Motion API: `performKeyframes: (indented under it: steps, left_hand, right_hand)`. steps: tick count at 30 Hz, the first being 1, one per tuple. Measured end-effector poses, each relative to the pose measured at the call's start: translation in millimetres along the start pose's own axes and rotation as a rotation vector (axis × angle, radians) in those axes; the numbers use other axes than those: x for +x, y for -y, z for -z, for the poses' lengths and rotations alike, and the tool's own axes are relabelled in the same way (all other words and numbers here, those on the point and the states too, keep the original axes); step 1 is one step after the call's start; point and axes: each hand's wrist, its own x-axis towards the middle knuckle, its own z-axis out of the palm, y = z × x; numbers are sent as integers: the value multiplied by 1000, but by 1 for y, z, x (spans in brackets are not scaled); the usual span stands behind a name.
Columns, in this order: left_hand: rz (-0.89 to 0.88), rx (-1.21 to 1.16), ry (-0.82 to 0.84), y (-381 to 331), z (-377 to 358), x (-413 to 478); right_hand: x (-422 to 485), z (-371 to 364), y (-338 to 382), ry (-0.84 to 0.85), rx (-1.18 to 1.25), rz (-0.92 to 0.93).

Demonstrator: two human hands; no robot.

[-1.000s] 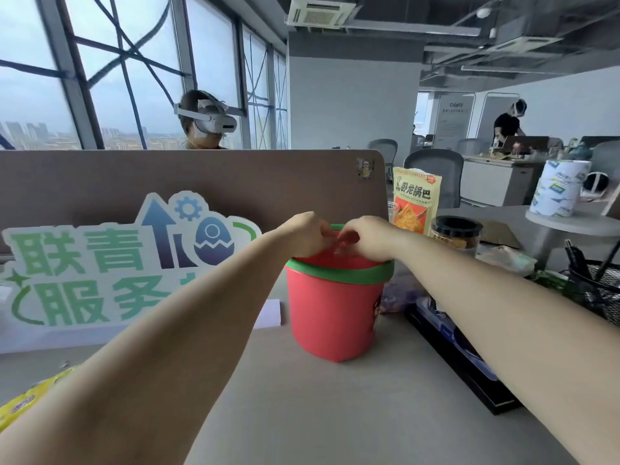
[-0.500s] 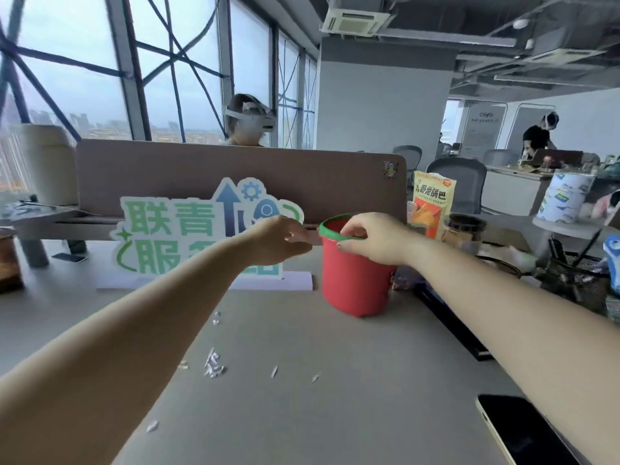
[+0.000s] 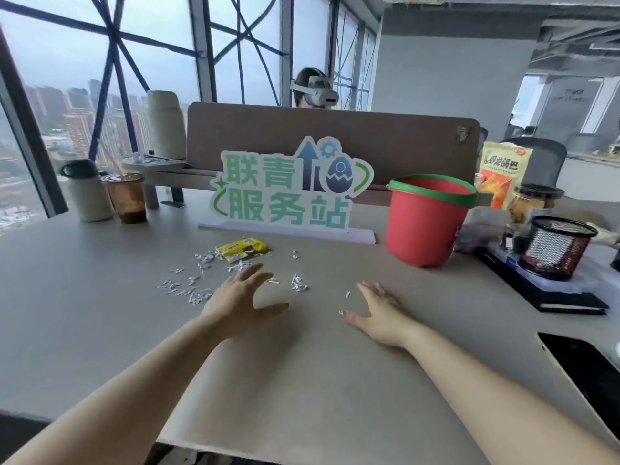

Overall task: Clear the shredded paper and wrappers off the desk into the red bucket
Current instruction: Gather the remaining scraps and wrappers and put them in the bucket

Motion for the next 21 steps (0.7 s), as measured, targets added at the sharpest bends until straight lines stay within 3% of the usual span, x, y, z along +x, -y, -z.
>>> performKeyframes:
  steps: [4, 13, 21]
  left_hand:
    - [67, 145, 12, 23, 3, -16]
    - [324, 162, 22, 57, 6, -9]
    - [325, 222, 45, 75, 0, 21]
  right_hand:
    - [14, -11, 25, 3, -26, 39]
    - [65, -34, 83, 74, -73, 147]
    - [125, -43, 98, -18, -80, 156]
